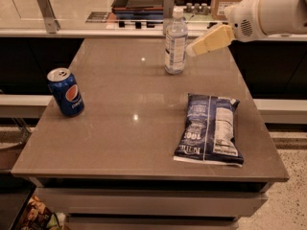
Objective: Move blue plastic bottle near pepsi can
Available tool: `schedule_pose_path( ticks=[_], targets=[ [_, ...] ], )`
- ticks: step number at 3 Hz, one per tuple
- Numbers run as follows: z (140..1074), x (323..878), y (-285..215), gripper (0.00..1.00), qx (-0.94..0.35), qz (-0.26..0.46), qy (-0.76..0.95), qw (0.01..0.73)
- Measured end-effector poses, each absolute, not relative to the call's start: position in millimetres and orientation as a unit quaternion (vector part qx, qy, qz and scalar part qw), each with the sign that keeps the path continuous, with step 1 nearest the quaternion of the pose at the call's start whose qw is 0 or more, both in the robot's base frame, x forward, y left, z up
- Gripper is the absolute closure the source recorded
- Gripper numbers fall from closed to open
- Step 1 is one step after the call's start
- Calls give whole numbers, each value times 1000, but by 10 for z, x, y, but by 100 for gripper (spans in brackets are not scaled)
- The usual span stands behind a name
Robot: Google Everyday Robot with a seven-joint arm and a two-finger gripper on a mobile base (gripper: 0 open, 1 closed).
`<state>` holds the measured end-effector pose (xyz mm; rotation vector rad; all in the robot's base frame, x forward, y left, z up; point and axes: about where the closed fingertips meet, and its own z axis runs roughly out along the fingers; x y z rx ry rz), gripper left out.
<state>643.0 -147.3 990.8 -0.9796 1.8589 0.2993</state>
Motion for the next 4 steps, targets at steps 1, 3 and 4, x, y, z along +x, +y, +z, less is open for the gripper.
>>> schedule_pose_path(
  ticks=[1, 3, 4],
  targets=[
    [9691, 6630, -1263, 0, -383, 142, 779, 476],
    [9612, 6761, -1220, 0, -366, 157, 774, 492],
    [9477, 6890, -1185, 0, -341, 181, 765, 515]
  ],
)
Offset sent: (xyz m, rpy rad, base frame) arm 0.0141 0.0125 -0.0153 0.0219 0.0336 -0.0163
